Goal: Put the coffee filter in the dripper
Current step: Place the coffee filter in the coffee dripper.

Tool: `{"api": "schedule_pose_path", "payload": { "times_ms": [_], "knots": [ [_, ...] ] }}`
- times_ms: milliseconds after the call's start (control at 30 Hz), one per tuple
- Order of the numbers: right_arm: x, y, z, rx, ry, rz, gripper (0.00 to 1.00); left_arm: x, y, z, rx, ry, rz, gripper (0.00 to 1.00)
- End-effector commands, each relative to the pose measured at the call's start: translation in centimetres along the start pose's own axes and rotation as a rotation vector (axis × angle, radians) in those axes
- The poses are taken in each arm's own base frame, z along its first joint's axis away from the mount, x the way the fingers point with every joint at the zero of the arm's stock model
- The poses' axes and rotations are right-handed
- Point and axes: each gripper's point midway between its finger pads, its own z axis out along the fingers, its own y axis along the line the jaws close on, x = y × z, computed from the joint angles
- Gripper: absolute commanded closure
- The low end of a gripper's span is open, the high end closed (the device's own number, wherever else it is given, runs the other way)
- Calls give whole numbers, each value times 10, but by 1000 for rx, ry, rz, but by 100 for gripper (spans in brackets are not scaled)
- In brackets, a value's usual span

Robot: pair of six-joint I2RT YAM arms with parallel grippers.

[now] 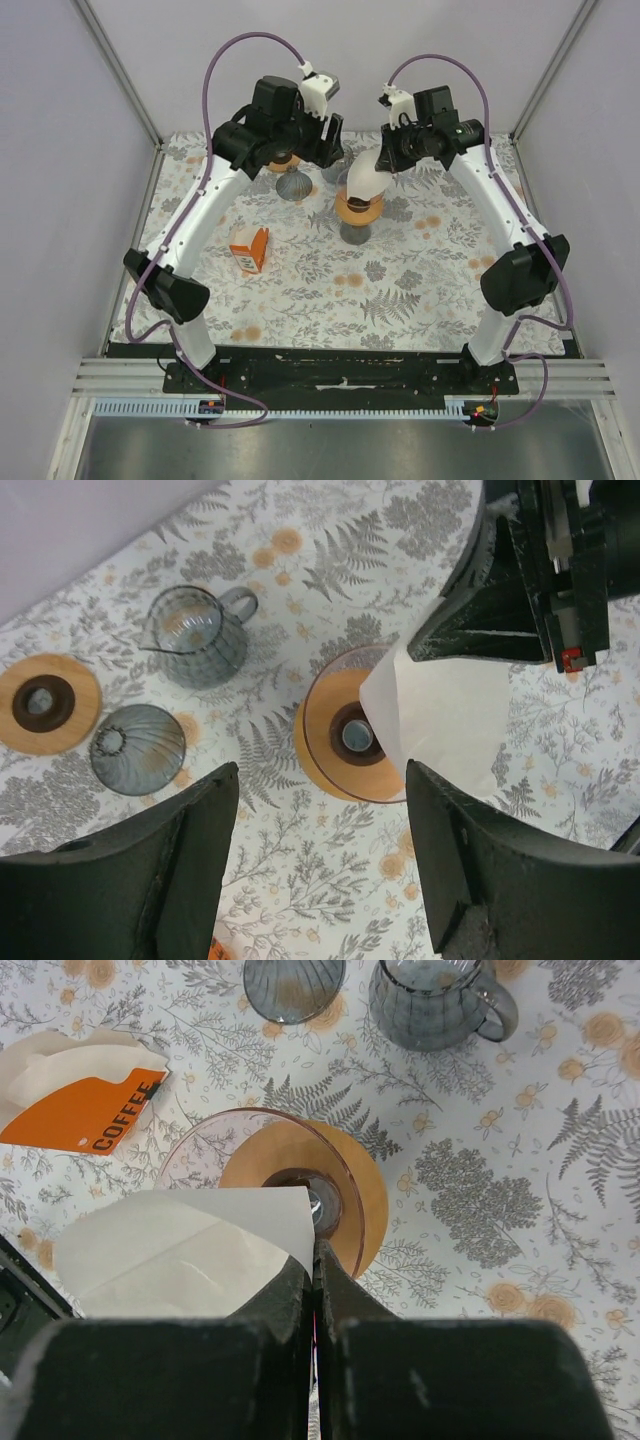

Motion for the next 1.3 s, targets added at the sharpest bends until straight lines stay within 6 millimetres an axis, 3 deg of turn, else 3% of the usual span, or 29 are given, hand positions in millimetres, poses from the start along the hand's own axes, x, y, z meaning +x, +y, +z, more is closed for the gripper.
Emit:
{"api": "schedule_pose_path", "payload": {
  "times_ms": [0, 300, 533, 767, 933, 1033, 1133, 1267],
  "knots": [
    [-6, 6, 5, -31, 12, 37, 100, 13, -15, 13, 73, 14, -47, 27],
    [11, -6, 20, 5, 68, 43, 99, 39, -11, 37, 73, 73, -76, 26],
    [7, -1, 21, -24, 62, 18, 64, 39, -8, 41, 78, 76, -72, 25],
    [-29, -7, -1, 45, -35, -74, 47, 37, 1, 40, 63, 71, -77, 25],
    [-59, -6, -27, 118, -123, -160, 42, 31, 8, 35, 51, 56, -92, 25],
    [-56, 10, -24, 109, -114, -233, 46, 33, 8, 35, 52, 60, -104, 25],
    [-30, 27, -6, 69, -42, -262, 64, 37, 10, 37, 39, 69, -128, 26],
    [4, 22, 20, 61, 80, -182, 87, 48, 13, 42, 21, 78, -206, 31]
  ]
}}
